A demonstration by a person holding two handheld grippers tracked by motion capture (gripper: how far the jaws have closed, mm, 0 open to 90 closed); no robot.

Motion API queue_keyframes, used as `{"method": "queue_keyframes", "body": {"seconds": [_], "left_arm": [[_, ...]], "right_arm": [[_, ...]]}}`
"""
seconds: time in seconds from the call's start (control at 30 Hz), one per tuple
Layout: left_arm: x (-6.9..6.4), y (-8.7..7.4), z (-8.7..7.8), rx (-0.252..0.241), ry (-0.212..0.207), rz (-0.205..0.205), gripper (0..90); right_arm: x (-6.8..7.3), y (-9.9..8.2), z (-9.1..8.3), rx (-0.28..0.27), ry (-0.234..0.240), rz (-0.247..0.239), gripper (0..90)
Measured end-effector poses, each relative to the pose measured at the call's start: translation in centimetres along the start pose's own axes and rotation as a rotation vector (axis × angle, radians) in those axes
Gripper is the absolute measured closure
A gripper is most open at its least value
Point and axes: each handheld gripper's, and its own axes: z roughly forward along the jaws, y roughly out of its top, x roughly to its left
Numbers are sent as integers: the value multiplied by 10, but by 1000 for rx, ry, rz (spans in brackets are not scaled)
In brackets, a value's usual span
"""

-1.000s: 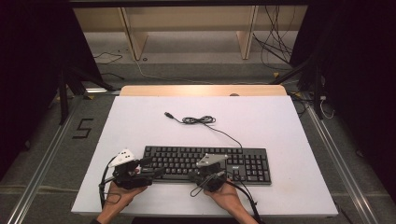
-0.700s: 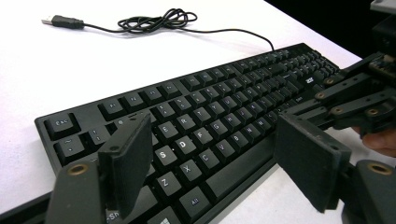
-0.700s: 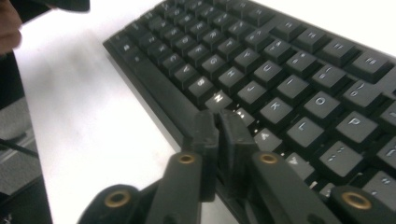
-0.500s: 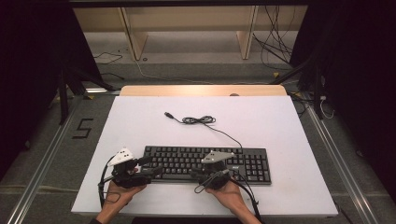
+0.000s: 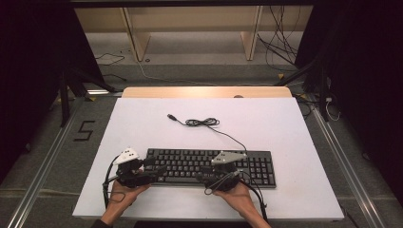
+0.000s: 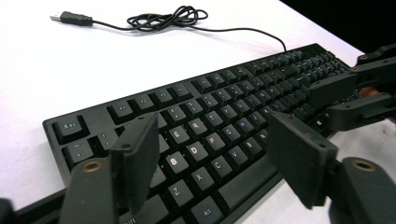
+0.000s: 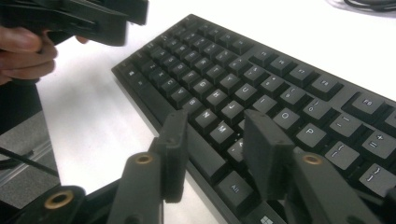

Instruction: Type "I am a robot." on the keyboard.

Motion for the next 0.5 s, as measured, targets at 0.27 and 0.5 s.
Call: {"method": "queue_keyframes", "body": {"seconds": [0.27,0.5], "left_arm": [[0,5,10,32,16,8,510],[-2,9,22,75,16,34,684]], "right_arm": [[-2,0,-6,-8,-3,4,527],[-2,0,-10,-17,-14,2,463]]}}
